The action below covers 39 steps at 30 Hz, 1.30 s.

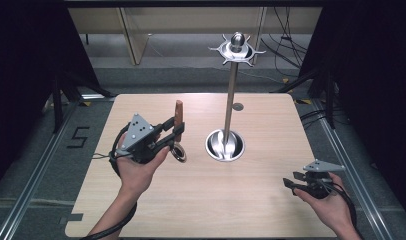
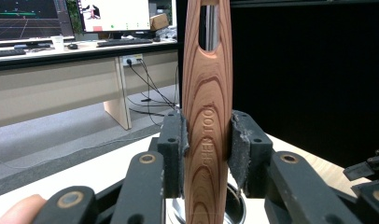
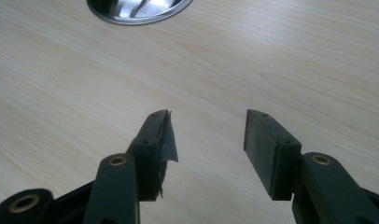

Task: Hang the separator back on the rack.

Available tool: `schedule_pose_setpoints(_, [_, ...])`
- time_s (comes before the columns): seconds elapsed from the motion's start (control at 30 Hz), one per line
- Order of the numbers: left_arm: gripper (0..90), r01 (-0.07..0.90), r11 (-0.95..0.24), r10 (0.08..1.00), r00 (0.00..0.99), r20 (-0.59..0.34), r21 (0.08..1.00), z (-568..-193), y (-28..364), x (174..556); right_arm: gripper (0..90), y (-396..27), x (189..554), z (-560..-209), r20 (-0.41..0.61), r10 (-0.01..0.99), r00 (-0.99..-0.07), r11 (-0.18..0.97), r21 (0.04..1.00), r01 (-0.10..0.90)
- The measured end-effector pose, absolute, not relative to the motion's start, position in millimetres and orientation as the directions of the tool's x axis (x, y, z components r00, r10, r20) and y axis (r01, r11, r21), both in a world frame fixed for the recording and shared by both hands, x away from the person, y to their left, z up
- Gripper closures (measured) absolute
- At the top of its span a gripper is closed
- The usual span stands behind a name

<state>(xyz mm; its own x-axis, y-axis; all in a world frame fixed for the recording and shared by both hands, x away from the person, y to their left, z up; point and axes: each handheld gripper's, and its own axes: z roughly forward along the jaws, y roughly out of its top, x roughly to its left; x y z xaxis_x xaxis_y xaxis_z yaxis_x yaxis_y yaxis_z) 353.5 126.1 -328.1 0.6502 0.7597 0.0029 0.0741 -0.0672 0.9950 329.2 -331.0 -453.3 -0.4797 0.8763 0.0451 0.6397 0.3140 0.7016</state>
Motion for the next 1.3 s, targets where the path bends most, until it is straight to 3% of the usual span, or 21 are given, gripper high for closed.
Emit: schedule_pose_setpoints(1.3, [67.3,0.045,-0.061,0.746,0.666,0.016,0.997,-308.3,103.7,362.4,50.8,-331.2,329.6,-453.7,0.043,0.877,-0.478,0.314,0.703,0.638])
